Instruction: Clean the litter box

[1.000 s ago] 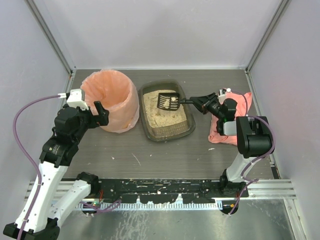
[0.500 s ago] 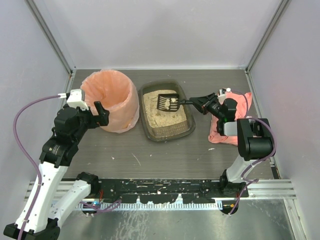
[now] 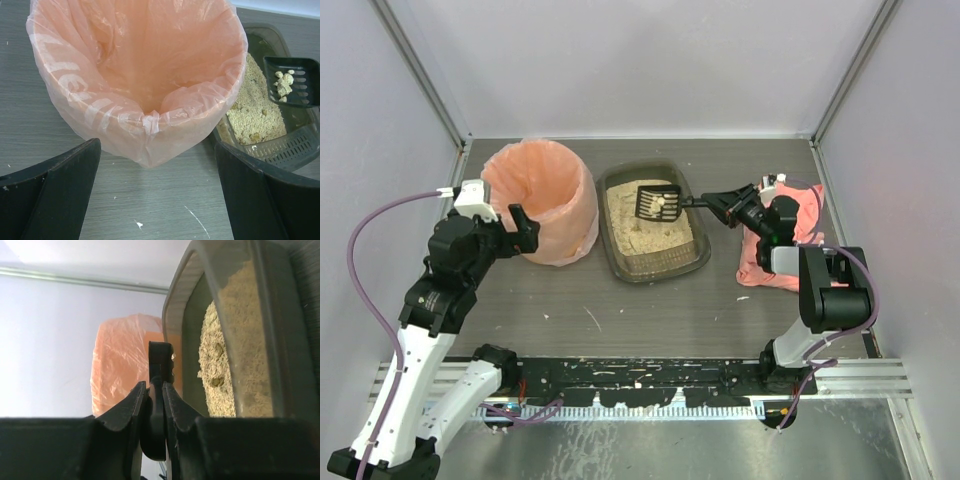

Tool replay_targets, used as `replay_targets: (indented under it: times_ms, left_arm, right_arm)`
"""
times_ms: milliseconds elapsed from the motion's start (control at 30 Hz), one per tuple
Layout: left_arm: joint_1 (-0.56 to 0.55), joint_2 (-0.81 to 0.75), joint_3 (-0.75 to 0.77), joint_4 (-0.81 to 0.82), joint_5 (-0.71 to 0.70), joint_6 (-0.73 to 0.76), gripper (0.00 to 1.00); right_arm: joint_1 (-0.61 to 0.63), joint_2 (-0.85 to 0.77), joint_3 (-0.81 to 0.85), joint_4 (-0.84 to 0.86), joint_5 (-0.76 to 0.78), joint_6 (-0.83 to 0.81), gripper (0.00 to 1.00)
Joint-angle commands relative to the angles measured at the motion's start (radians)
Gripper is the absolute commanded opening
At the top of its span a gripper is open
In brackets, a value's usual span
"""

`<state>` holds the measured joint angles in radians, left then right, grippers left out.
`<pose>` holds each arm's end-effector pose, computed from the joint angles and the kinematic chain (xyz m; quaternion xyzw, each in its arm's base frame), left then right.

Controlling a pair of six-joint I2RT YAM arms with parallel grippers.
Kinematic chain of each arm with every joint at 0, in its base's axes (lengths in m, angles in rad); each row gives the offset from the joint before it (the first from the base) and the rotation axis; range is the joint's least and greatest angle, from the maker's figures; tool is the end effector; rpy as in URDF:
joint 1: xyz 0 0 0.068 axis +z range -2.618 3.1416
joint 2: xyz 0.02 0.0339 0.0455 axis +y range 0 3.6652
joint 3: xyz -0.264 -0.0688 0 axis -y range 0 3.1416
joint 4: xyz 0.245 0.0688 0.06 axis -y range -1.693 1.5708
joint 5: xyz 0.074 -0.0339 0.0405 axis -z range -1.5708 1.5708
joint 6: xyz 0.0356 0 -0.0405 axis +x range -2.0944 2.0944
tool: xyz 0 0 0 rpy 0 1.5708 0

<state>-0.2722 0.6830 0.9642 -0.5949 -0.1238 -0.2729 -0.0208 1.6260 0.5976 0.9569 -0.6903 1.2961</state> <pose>0.1340 -0.0329 0.3720 -0.0367 0.8073 -0.1098 0.5787 0.3140 0.0161 0.1910 0.2391 0.6858 0.5807 0.3678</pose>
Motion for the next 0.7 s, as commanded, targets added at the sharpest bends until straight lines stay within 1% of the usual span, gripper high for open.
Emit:
replay_targets:
  times_ms: [0,133,267,433,533,667]
  left_arm:
    - [0.008,-0.001,0.018,0.061,0.022,0.001,0.98]
    - [0.007,-0.004,0.057,0.032,0.020,-0.014,0.98]
    - [0.008,-0.013,0.065,0.011,0.012,-0.014,0.98]
    - [0.008,-0.048,0.048,-0.021,-0.016,-0.012,0.98]
    - [0.008,-0.070,0.040,-0.042,-0.045,-0.011,0.98]
    - [0.008,-0.106,0.031,-0.071,-0.074,-0.011,0.98]
  right_arm:
    - [-0.013,-0.063,-0.011,0.033,0.019,0.003,0.01]
    - [0.005,-0.056,-0.001,0.041,-0.022,0.020,0.01]
    - [0.001,-0.113,-0.032,0.023,0.028,0.039,0.01]
    - [0.014,-0.177,-0.013,-0.007,0.055,0.084,0.01]
    - [0.022,-0.222,0.009,-0.056,0.110,0.127,0.01]
    - [0.053,-0.293,0.089,-0.191,0.198,0.135,0.02]
